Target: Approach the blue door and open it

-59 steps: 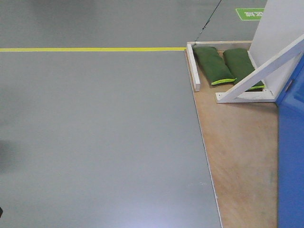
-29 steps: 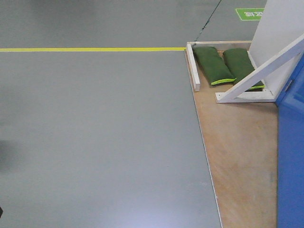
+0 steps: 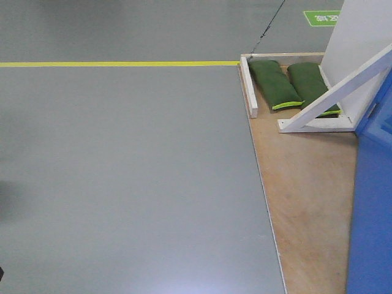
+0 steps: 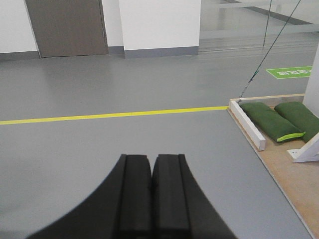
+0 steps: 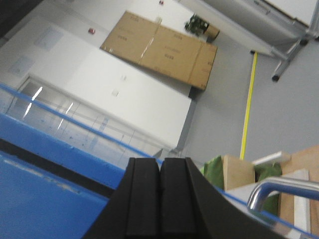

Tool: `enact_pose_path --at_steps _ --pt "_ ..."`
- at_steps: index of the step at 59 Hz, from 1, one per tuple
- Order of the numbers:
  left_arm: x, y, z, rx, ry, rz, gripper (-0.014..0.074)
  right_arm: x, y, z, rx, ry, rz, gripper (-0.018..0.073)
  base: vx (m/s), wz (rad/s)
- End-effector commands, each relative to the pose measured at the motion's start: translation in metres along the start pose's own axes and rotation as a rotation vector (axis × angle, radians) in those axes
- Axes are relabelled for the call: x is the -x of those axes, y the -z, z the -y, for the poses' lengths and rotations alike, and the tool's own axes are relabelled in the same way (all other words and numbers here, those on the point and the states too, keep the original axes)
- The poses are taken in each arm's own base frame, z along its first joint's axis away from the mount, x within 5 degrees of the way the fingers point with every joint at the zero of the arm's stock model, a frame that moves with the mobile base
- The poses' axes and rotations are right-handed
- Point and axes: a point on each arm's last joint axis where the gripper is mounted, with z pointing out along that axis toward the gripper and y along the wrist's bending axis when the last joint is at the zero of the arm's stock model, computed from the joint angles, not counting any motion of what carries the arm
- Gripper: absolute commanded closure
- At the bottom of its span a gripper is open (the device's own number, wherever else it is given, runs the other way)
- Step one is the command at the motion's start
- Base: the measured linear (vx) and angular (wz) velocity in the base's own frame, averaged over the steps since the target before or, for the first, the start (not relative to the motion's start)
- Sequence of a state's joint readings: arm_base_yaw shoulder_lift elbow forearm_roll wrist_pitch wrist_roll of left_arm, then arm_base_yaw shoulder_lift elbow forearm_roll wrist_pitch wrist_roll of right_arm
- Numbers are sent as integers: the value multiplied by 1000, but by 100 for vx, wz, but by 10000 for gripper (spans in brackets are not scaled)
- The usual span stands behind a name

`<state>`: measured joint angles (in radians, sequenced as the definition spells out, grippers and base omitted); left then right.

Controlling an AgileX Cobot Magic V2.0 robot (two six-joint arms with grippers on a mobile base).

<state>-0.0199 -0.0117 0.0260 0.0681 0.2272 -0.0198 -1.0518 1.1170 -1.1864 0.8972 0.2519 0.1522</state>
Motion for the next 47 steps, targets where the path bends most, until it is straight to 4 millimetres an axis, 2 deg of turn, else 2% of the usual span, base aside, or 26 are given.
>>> enact_pose_path --at_steps 1,17,25,35,47 --pt "17 4 0 0 10 121 524 -11 20 -22 66 -8 -151 548 0 0" --pt "17 4 0 0 10 121 524 -38 59 -39 128 -31 -479 548 0 0" --pt "17 4 0 0 10 121 524 -39 73 -49 187 -66 -488 548 0 0" --pt "17 4 0 0 10 121 524 -17 76 -61 281 -193 -256 548 0 0" --pt "17 4 0 0 10 121 524 14 72 -58 282 -227 90 548 0 0"
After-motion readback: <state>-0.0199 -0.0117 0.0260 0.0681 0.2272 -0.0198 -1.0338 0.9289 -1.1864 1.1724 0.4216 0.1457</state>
